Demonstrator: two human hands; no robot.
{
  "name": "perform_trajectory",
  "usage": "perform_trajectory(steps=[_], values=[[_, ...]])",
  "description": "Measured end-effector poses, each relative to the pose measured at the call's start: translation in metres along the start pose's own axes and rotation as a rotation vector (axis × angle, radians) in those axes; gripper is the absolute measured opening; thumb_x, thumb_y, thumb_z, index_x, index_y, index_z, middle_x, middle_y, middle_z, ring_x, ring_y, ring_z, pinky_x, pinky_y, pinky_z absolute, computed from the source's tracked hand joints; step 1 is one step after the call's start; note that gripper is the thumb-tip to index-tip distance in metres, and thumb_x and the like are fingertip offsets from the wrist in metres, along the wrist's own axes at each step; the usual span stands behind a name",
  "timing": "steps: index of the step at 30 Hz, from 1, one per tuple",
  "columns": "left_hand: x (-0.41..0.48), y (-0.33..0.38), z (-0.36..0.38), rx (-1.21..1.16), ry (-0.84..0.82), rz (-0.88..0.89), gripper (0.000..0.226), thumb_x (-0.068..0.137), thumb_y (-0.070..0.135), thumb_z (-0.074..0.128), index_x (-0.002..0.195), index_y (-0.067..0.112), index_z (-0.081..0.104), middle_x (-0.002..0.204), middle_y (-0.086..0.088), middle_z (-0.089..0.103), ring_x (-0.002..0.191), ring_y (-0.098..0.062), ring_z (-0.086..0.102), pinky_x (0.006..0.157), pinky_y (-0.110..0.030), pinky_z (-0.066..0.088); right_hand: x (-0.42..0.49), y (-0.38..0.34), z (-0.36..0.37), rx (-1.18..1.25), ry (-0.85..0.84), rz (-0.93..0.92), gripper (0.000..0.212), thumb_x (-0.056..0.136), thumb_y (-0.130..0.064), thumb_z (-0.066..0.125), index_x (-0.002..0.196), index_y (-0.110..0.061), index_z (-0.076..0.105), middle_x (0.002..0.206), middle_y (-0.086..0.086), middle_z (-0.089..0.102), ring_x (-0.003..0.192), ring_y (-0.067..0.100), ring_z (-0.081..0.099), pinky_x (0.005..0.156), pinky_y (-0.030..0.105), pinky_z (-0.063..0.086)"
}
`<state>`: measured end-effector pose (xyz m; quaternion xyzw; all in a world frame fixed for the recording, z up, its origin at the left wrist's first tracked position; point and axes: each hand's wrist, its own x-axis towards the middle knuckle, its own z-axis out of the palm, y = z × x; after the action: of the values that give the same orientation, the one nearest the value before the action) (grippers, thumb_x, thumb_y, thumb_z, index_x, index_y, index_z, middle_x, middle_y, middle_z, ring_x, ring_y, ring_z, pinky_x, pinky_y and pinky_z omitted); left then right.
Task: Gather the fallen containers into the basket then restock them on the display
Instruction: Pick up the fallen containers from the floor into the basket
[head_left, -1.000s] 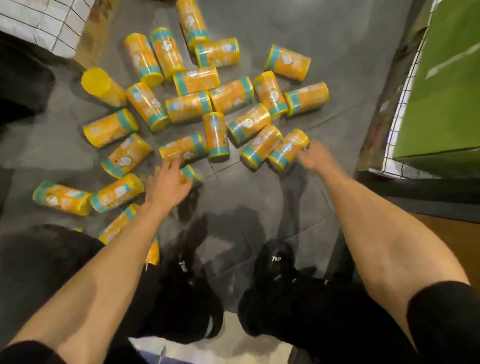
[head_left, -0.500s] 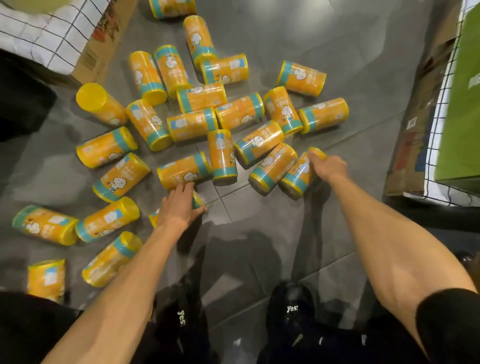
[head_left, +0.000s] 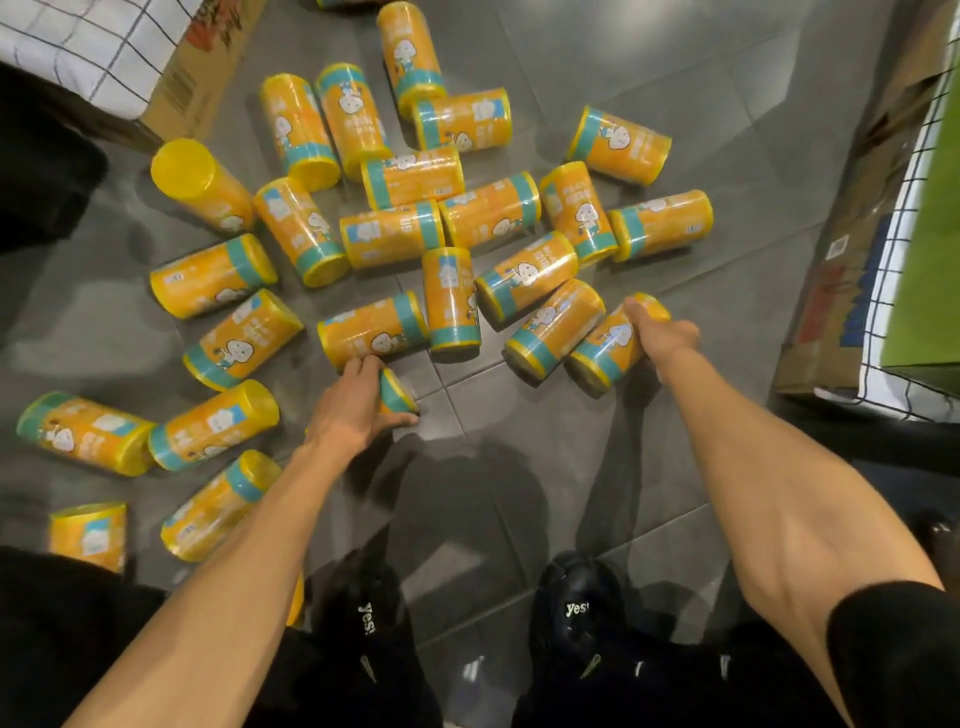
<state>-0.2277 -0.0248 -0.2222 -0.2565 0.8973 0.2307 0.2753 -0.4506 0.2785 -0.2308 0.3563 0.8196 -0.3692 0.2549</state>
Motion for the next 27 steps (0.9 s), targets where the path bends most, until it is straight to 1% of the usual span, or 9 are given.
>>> perform_trajectory(steps=[3, 5, 7, 9, 12, 16, 20, 24, 27], values=[[-0.001, 0.003, -0.001, -0.036, -0.008, -0.017, 0.084, 0.063, 0.058, 0.083, 0.124, 0.015, 0.044, 0.122, -0.007, 0.048, 0.107, -0.031, 0.056, 0.087, -0.046, 0.05, -0.006, 0.005, -0.007, -0.027, 0.036, -0.024, 0.085, 0.072, -0.057, 0.078, 0.13, 0.0, 0.053, 0.125, 0.011, 0.06, 0.11, 0.027, 0.061, 0.081, 0.031, 0.048], [-0.002, 0.007, 0.0, -0.1, -0.005, -0.024, 0.079, 0.063, 0.055, 0.085, 0.119, 0.015, 0.045, 0.115, -0.005, 0.047, 0.104, -0.028, 0.054, 0.085, -0.043, 0.048, -0.009, 0.005, -0.013, -0.087, 0.062, -0.049, 0.083, 0.067, -0.062, 0.079, 0.122, -0.003, 0.06, 0.12, 0.01, 0.064, 0.106, 0.025, 0.063, 0.074, 0.029, 0.044], [-0.004, 0.013, -0.001, -0.205, 0.015, -0.024, 0.074, 0.063, 0.05, 0.087, 0.114, 0.015, 0.047, 0.109, -0.002, 0.046, 0.1, -0.023, 0.05, 0.083, -0.037, 0.044, -0.017, 0.001, -0.02, -0.134, 0.088, -0.086, 0.082, 0.064, -0.064, 0.08, 0.118, -0.005, 0.062, 0.117, 0.01, 0.066, 0.105, 0.025, 0.063, 0.073, 0.03, 0.044], [-0.01, 0.022, -0.007, -0.289, 0.053, -0.016, 0.069, 0.062, 0.047, 0.088, 0.11, 0.016, 0.05, 0.107, 0.0, 0.049, 0.098, -0.019, 0.048, 0.078, -0.032, 0.039, -0.025, -0.006, -0.025, -0.185, 0.112, -0.135, 0.079, 0.066, -0.063, 0.079, 0.118, -0.005, 0.063, 0.117, 0.01, 0.065, 0.106, 0.025, 0.063, 0.073, 0.029, 0.043], [-0.034, 0.034, -0.029, -0.421, 0.12, 0.001, 0.068, 0.06, 0.041, 0.091, 0.109, 0.016, 0.051, 0.107, -0.001, 0.053, 0.098, -0.019, 0.051, 0.079, -0.031, 0.04, -0.056, -0.024, -0.039, -0.271, 0.144, -0.229, 0.077, 0.069, -0.063, 0.078, 0.117, -0.004, 0.064, 0.117, 0.011, 0.065, 0.104, 0.024, 0.063, 0.072, 0.029, 0.043], [-0.099, 0.051, -0.085, -0.519, 0.155, 0.016, 0.063, 0.061, 0.04, 0.091, 0.103, 0.02, 0.049, 0.107, -0.001, 0.057, 0.096, -0.018, 0.054, 0.077, -0.036, 0.046, -0.128, -0.051, -0.072, -0.341, 0.105, -0.296, 0.068, 0.068, -0.063, 0.078, 0.106, -0.008, 0.066, 0.105, 0.007, 0.066, 0.087, 0.018, 0.058, 0.068, 0.031, 0.041], [-0.173, 0.069, -0.158, -0.602, 0.196, -0.02, 0.06, 0.062, 0.038, 0.089, 0.106, 0.021, 0.051, 0.108, -0.001, 0.057, 0.099, -0.02, 0.057, 0.082, -0.041, 0.049, -0.222, -0.08, -0.117, -0.421, -0.031, -0.339, 0.074, 0.065, -0.067, 0.077, 0.111, -0.011, 0.063, 0.107, 0.006, 0.064, 0.095, 0.023, 0.061, 0.071, 0.034, 0.047], [-0.242, 0.088, -0.239, -0.561, 0.215, 0.01, 0.067, 0.062, 0.036, 0.088, 0.118, 0.019, 0.055, 0.114, 0.0, 0.055, 0.106, -0.02, 0.055, 0.086, -0.035, 0.046, -0.327, -0.11, -0.169, -0.444, -0.109, -0.431, 0.07, 0.067, -0.062, 0.079, 0.114, -0.013, 0.061, 0.104, 0.002, 0.064, 0.089, 0.017, 0.058, 0.072, 0.033, 0.05], [-0.3, 0.11, -0.307, -0.555, 0.252, 0.043, 0.066, 0.065, 0.034, 0.087, 0.122, 0.022, 0.056, 0.112, 0.004, 0.05, 0.108, -0.017, 0.052, 0.089, -0.032, 0.043, -0.405, -0.14, -0.211, -0.428, -0.179, -0.504, 0.076, 0.066, -0.059, 0.082, 0.122, -0.013, 0.058, 0.108, 0.002, 0.065, 0.092, 0.016, 0.06, 0.076, 0.033, 0.053]])
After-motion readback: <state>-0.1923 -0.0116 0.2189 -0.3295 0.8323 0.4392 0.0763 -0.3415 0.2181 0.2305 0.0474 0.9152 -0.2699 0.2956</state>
